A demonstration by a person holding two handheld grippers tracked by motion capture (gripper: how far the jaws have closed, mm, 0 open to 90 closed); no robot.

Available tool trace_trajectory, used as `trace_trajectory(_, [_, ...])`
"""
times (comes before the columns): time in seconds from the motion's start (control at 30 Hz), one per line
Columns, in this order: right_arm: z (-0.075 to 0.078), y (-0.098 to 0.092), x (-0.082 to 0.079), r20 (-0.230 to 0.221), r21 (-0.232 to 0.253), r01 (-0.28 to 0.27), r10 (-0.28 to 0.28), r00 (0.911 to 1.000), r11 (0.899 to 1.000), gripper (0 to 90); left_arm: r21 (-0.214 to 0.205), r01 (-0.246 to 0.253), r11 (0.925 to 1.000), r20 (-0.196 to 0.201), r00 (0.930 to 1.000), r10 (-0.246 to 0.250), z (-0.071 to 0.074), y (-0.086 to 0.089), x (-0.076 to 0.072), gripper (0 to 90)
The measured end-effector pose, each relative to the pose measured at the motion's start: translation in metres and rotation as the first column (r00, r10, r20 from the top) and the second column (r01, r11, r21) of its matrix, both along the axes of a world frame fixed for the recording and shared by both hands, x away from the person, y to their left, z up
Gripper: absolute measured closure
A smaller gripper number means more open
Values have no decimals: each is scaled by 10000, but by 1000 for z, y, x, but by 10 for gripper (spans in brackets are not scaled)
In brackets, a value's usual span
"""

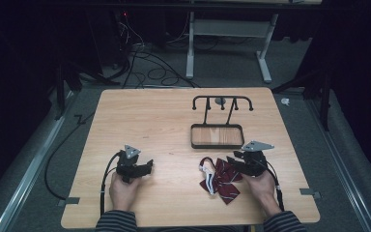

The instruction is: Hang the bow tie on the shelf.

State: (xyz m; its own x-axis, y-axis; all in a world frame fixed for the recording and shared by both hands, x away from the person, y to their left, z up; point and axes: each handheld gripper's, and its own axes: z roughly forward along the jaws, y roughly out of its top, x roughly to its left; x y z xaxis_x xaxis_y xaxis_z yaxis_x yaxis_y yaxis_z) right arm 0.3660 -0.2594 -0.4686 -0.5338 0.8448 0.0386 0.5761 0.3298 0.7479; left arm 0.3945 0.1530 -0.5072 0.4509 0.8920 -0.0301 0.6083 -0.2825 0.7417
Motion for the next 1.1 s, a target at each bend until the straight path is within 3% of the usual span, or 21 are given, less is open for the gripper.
trace_trajectory(0.63, [2, 35, 12, -154, -86, -1048, 1047, 9944, 9945, 627, -29, -2, 10000, -11, 10000, 2, 0, 0, 0, 263])
trace_trajectory(1.1, [-3, 56, 22, -478, -118, -1497, 1490, 9877, 9887, 637, -51, 10, 10000, -29, 10000, -10, 0, 1, 0, 262])
